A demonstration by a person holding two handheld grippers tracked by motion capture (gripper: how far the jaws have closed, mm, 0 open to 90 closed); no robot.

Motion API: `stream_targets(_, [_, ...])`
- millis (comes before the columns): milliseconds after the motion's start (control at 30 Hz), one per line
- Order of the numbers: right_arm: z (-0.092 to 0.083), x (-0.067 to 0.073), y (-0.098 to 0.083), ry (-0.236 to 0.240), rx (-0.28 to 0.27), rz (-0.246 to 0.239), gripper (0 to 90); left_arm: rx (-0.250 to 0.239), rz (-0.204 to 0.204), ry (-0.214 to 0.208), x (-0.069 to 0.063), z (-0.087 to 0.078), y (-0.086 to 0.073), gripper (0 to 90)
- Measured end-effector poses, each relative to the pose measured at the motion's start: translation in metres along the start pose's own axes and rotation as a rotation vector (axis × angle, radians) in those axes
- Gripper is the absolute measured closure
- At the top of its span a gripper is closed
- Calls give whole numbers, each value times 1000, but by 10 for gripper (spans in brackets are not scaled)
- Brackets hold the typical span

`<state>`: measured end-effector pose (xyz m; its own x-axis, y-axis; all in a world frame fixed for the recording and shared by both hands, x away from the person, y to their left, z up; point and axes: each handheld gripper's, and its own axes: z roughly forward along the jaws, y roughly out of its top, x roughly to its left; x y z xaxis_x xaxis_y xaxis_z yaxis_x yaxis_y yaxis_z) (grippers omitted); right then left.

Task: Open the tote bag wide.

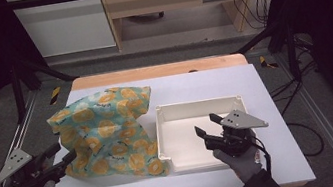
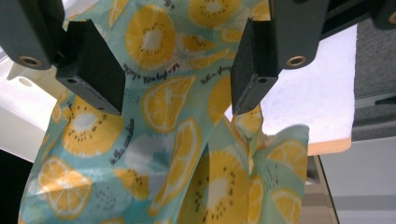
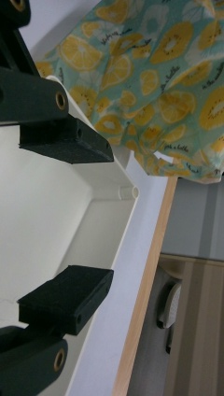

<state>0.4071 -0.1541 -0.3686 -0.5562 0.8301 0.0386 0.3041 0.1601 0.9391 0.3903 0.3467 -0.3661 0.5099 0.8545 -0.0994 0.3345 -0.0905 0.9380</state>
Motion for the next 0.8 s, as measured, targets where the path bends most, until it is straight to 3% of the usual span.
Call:
stream_targets(600, [21, 29, 30, 80, -41, -17, 425, -37, 11, 0, -4, 6, 25, 383])
stream_targets(800, [33, 46, 41, 129, -45, -28, 444, -43, 27, 6, -8, 9, 33, 403])
